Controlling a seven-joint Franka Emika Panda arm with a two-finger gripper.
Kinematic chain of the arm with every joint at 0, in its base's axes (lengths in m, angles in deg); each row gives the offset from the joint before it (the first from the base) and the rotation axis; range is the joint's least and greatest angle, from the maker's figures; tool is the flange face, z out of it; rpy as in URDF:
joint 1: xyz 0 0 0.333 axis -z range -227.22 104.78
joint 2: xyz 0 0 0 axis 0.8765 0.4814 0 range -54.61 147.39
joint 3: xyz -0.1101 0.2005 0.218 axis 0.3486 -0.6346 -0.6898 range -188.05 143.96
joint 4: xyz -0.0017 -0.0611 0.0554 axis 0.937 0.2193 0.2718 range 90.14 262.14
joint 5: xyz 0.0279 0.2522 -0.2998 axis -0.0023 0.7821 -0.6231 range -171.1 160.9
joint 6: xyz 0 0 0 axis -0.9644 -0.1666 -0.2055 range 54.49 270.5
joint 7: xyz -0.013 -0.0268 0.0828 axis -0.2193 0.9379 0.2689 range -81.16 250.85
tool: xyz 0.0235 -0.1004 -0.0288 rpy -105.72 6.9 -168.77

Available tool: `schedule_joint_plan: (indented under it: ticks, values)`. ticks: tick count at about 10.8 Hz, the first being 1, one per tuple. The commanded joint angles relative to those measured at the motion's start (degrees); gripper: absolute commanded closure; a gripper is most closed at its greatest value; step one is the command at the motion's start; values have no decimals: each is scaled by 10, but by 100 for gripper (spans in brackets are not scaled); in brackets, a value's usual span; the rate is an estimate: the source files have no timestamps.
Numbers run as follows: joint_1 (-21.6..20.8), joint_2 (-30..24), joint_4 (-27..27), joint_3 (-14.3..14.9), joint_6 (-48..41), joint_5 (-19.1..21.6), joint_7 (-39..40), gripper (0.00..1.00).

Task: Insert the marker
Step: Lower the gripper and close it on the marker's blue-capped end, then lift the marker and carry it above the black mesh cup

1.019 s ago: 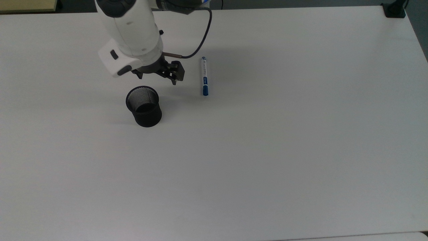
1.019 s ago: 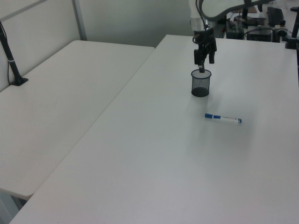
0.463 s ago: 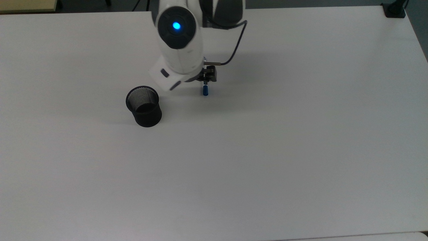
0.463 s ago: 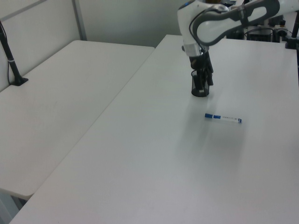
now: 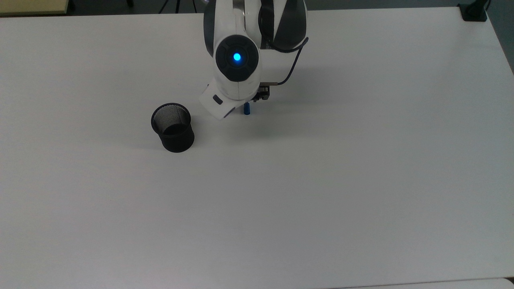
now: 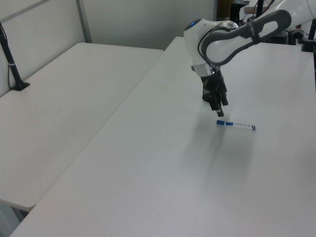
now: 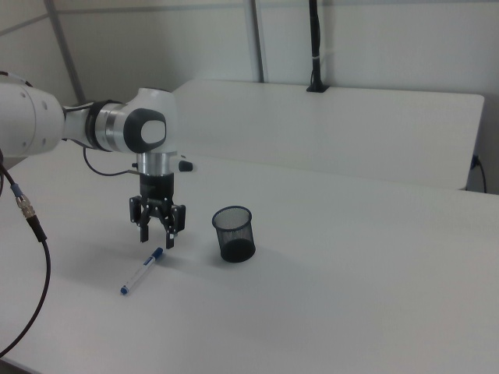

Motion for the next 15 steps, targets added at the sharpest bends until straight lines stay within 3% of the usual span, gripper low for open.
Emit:
schedule_joint_plan:
  ticks: [1, 4, 7, 8, 11, 14, 15]
  values:
    - [-23, 28, 9, 5, 10, -6, 16, 40]
    - [-27, 40, 7, 5, 13, -6, 30, 60]
    - [-28, 49, 6, 4, 20, -6, 30, 95]
    - [-28, 48, 6, 5, 20, -6, 30, 100]
    - [-28, 40, 2, 5, 13, -6, 30, 100]
    - [-10, -43, -24, 14, 12, -5, 31, 100]
    - [21, -68, -42, 14, 14, -3, 31, 100]
